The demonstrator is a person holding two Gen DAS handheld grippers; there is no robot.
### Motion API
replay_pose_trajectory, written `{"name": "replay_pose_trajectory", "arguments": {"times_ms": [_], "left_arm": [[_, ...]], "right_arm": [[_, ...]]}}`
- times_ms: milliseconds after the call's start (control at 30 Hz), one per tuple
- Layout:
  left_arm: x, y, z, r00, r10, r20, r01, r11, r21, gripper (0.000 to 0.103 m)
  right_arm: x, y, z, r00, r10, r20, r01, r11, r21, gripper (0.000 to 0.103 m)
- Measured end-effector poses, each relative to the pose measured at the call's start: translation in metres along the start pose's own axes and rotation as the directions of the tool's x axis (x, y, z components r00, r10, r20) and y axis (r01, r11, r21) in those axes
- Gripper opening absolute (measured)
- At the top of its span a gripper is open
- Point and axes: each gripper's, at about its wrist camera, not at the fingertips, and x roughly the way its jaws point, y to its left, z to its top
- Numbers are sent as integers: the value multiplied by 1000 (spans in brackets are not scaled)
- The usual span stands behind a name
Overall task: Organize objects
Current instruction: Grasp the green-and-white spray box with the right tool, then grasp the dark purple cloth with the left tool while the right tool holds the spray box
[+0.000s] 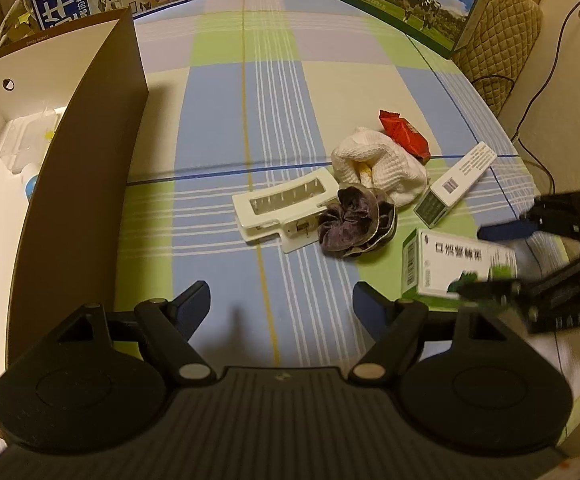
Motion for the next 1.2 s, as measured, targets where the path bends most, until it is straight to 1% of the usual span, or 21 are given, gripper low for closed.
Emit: {"name": "replay_pose_trajectory", "arguments": {"times_ms": [100,233,267,300,333,433,533,633,700,833,900,967,1033,1067,1133,1167,1200], "left_arm": [[2,-2,-1,1000,-4,0,4,1000,10,75],[4,-9,0,1000,-17,9,17,999,32,75],[5,-11,1,1000,-19,13,18,999,39,75],[6,-13,1,1000,-20,17,19,999,48,75],[7,-16,1,1000,-22,22,20,998,58,75],[8,-23,2,999,-29,42,25,995,95,75],[9,-29,3,997,-51,59,43,992,118,75],[13,-34,6,994,-76,75,66,988,137,73],[17,-39,8,993,-85,87,71,985,156,70],[30,-49,12,991,-90,99,69,978,199,60],[37,-54,14,991,-79,104,55,974,221,56],[43,-58,16,992,-69,106,42,971,236,48],[48,-61,17,992,-67,102,40,969,244,44],[50,-62,17,992,-68,103,41,968,248,40],[55,-64,18,993,-55,101,28,967,254,37],[57,-65,18,994,-52,98,25,967,253,32],[58,-65,19,994,-55,93,30,968,250,29]], "right_arm": [[7,18,-5,1000,-20,-10,20,1000,-21,60],[24,39,-9,992,-124,-11,124,990,-62,60],[26,42,-10,990,-138,-9,137,988,-67,60],[27,43,-12,988,-155,-9,154,986,-61,56],[27,43,-14,986,-166,-5,165,985,-46,53],[19,36,-21,981,-195,-3,195,980,24,53],[7,25,-33,968,-252,-11,252,962,102,53],[-7,11,-46,958,-287,-23,286,940,189,53],[-16,4,-54,950,-310,-30,308,922,235,53],[-28,-1,-63,941,-336,-34,331,896,297,53],[-31,-1,-66,939,-343,-36,337,890,308,53],[-35,0,-70,938,-346,-34,338,886,318,53],[-37,2,-72,936,-349,-33,341,882,325,53],[-37,2,-73,936,-350,-32,341,881,329,53],[-37,1,-74,936,-351,-32,341,879,334,53],[-37,1,-74,936,-351,-33,341,877,337,53],[-37,1,-74,935,-352,-34,342,876,339,53]]}}
